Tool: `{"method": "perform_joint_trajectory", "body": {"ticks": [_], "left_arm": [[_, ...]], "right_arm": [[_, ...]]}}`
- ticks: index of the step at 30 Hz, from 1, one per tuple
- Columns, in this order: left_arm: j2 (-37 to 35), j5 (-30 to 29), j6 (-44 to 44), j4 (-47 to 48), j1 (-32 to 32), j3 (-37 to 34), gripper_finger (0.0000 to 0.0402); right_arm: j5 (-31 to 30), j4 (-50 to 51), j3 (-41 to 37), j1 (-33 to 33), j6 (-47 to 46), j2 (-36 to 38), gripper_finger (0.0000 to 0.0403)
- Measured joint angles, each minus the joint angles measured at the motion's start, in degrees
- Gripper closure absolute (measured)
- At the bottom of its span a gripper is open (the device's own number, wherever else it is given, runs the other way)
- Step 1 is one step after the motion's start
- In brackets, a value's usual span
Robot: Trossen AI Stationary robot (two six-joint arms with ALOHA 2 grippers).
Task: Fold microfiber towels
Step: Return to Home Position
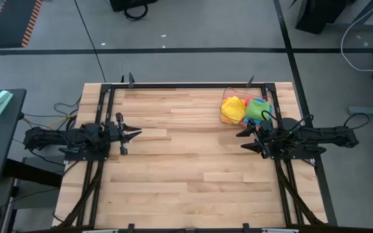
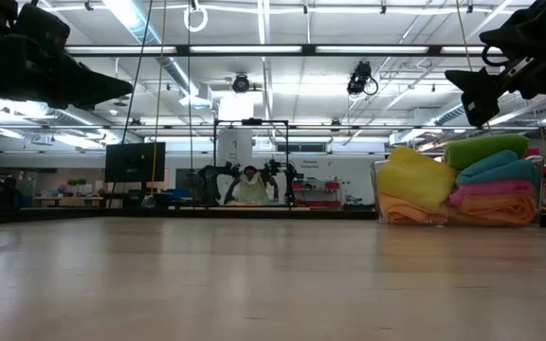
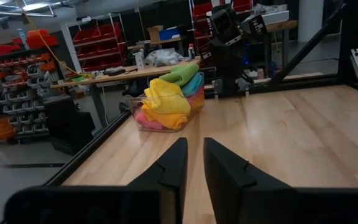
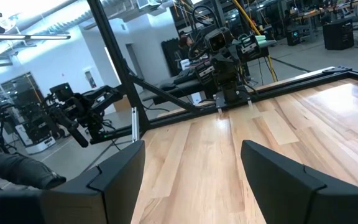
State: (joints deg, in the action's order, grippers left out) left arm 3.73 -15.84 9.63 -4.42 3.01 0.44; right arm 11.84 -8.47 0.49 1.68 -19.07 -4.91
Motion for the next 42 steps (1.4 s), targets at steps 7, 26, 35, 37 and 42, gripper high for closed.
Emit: {"method": "perform_joint_trajectory", "body": {"ticks": [7, 26, 35, 37, 42], "left_arm": [[0.0, 0.0, 0.0, -0.2, 0.0, 0.0, 0.0343], [0.0, 0.0, 0.0, -0.4, 0.0, 0.0, 0.0338], [0.0, 0.1, 0.0, -0.4, 0.0, 0.0, 0.0347], [0.0, 0.1, 0.0, -0.4, 0.0, 0.0, 0.0349], [0.0, 0.1, 0.0, -0.4, 0.0, 0.0, 0.0345]], "right_arm": [[0.0, 0.0, 0.0, 0.0, 0.0, 0.0, 0.0128], [0.0, 0.0, 0.0, 0.0, 0.0, 0.0, 0.0128], [0.0, 0.0, 0.0, 0.0, 0.0, 0.0, 0.0128], [0.0, 0.0, 0.0, 0.0, 0.0, 0.0, 0.0128], [0.0, 0.0, 0.0, 0.0, 0.0, 0.0, 0.0128]]}}
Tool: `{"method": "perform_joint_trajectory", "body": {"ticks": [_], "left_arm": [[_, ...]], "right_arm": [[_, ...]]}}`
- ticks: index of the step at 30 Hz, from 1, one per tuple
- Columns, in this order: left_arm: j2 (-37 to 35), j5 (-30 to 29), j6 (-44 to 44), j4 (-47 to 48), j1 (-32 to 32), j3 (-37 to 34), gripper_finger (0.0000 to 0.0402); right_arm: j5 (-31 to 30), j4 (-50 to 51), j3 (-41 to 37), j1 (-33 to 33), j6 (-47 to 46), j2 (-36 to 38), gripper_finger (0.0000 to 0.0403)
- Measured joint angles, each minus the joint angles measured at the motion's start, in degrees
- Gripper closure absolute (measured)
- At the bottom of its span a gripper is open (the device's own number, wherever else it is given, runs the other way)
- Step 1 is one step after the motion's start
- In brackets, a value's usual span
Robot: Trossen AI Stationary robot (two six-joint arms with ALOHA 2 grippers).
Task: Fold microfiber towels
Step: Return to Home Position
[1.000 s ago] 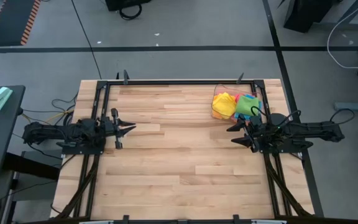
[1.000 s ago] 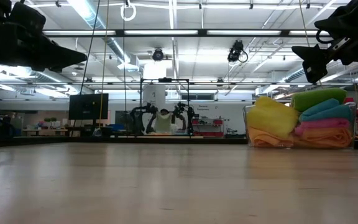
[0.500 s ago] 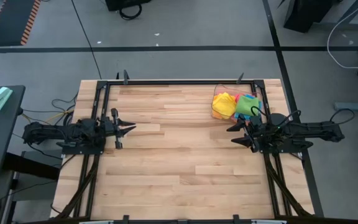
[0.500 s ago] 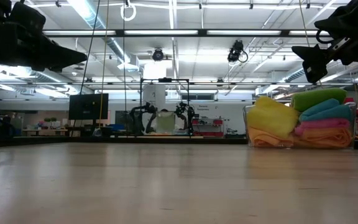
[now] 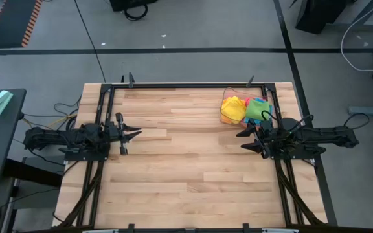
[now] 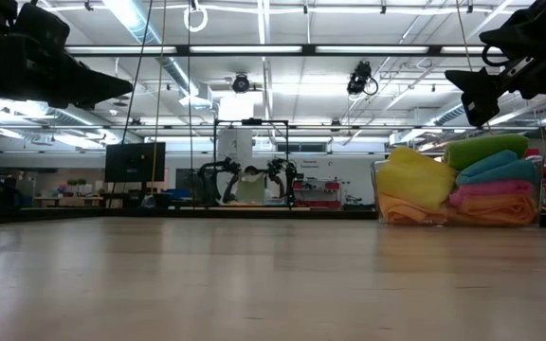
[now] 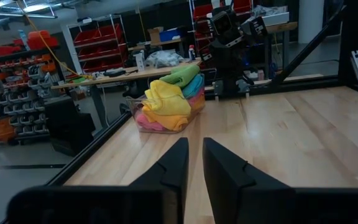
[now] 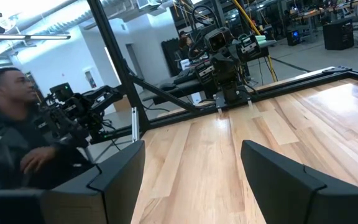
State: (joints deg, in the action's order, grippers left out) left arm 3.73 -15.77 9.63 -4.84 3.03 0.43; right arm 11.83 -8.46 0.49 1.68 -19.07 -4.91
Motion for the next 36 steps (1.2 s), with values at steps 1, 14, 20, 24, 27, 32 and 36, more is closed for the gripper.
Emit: {"method": "perform_joint_trajectory", "body": {"ticks": [1, 14, 20, 24, 27, 32, 36], "left_arm": [[0.0, 0.0, 0.0, 0.0, 0.0, 0.0, 0.0344], [0.0, 0.0, 0.0, 0.0, 0.0, 0.0, 0.0345], [0.0, 0.0, 0.0, 0.0, 0.0, 0.0, 0.0348], [0.0, 0.0, 0.0, 0.0, 0.0, 0.0, 0.0344], [0.0, 0.0, 0.0, 0.0, 0.0, 0.0, 0.034], [0.0, 0.0, 0.0, 0.0, 0.0, 0.0, 0.0339], [0.0, 0.0, 0.0, 0.0, 0.0, 0.0, 0.0343]], "right_arm": [[0.0, 0.0, 0.0, 0.0, 0.0, 0.0, 0.0128], [0.0, 0.0, 0.0, 0.0, 0.0, 0.0, 0.0128], [0.0, 0.0, 0.0, 0.0, 0.0, 0.0, 0.0128], [0.0, 0.0, 0.0, 0.0, 0.0, 0.0, 0.0128], [0.0, 0.0, 0.0, 0.0, 0.0, 0.0, 0.0128], [0.0, 0.0, 0.0, 0.0, 0.0, 0.0, 0.0128], [0.0, 0.0, 0.0, 0.0, 0.0, 0.0, 0.0128]]}}
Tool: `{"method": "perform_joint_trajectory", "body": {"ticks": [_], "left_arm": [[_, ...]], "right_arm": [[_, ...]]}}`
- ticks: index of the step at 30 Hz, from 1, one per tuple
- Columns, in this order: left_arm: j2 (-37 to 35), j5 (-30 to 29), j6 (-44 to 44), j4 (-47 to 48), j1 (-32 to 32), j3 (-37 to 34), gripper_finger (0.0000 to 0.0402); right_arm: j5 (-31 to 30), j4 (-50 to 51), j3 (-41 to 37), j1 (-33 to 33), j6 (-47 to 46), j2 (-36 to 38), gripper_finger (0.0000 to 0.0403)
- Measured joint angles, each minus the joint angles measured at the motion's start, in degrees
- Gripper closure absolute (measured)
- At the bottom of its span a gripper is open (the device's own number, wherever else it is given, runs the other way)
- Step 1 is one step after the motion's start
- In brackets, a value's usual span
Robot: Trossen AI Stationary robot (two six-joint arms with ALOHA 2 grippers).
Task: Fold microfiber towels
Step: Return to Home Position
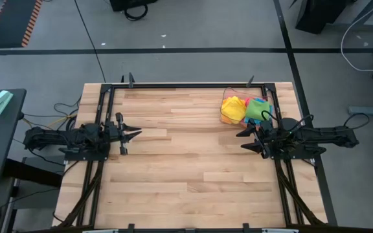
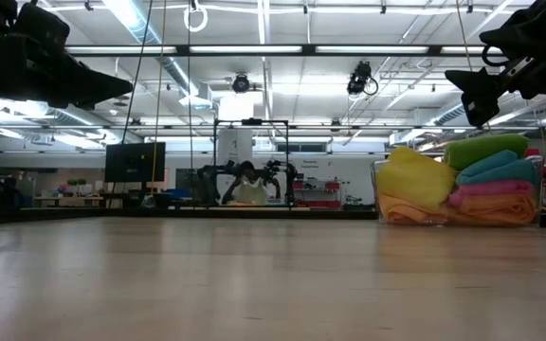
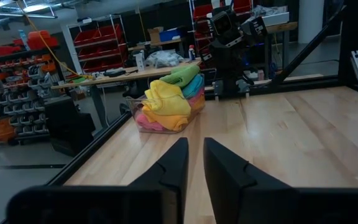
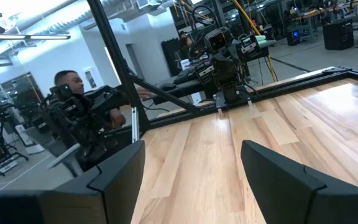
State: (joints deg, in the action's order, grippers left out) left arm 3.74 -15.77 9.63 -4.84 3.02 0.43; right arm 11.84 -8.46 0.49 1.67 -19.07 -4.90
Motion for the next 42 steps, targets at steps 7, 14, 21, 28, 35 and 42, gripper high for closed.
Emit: {"method": "perform_joint_trajectory", "body": {"ticks": [7, 14, 21, 28, 35, 42], "left_arm": [[0.0, 0.0, 0.0, 0.0, 0.0, 0.0, 0.0349], [0.0, 0.0, 0.0, 0.0, 0.0, 0.0, 0.0342], [0.0, 0.0, 0.0, 0.0, 0.0, 0.0, 0.0344], [0.0, 0.0, 0.0, 0.0, 0.0, 0.0, 0.035], [0.0, 0.0, 0.0, 0.0, 0.0, 0.0, 0.034], [0.0, 0.0, 0.0, 0.0, 0.0, 0.0, 0.0341]], "right_arm": [[0.0, 0.0, 0.0, 0.0, 0.0, 0.0, 0.0128], [0.0, 0.0, 0.0, 0.0, 0.0, 0.0, 0.0128], [0.0, 0.0, 0.0, 0.0, 0.0, 0.0, 0.0128], [0.0, 0.0, 0.0, 0.0, 0.0, 0.0, 0.0128], [0.0, 0.0, 0.0, 0.0, 0.0, 0.0, 0.0128], [0.0, 0.0, 0.0, 0.0, 0.0, 0.0, 0.0128]]}}
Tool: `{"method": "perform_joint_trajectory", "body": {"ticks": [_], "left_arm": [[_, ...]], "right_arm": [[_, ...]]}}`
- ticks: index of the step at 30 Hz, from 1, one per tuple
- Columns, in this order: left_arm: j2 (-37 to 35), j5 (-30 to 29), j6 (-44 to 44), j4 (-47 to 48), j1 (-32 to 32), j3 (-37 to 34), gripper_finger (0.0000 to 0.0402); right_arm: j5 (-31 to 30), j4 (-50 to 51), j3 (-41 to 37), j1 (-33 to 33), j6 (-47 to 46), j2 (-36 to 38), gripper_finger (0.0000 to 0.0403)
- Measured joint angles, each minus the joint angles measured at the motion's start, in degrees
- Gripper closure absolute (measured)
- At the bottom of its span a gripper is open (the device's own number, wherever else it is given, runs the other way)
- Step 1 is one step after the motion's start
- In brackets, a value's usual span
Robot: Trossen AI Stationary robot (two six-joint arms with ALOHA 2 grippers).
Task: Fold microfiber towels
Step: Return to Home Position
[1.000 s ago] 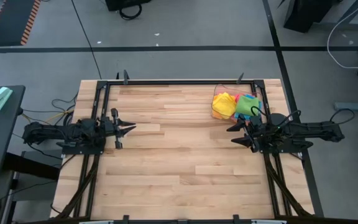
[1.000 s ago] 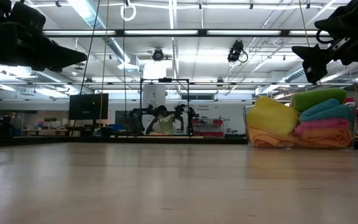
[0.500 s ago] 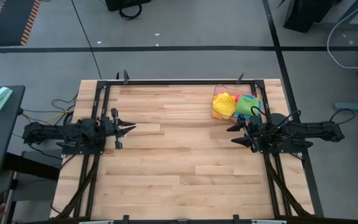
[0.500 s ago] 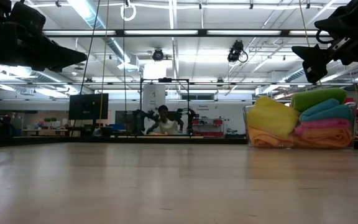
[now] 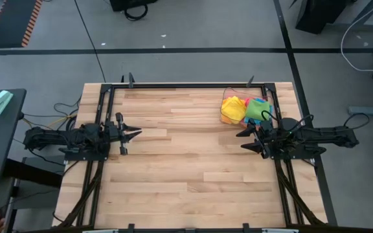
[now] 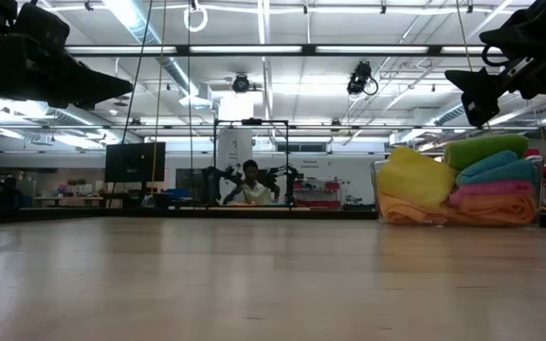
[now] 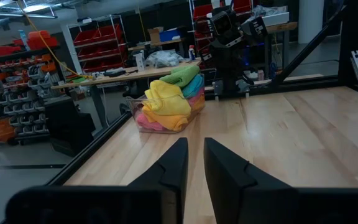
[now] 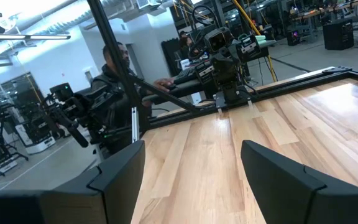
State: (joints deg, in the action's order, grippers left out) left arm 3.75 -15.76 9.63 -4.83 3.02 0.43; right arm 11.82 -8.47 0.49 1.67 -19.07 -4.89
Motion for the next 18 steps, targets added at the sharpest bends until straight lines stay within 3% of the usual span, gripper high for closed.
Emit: {"method": "perform_joint_trajectory", "body": {"ticks": [18], "left_arm": [[0.0, 0.0, 0.0, 0.0, 0.0, 0.0, 0.0338]], "right_arm": [[0.0, 0.0, 0.0, 0.0, 0.0, 0.0, 0.0128]]}}
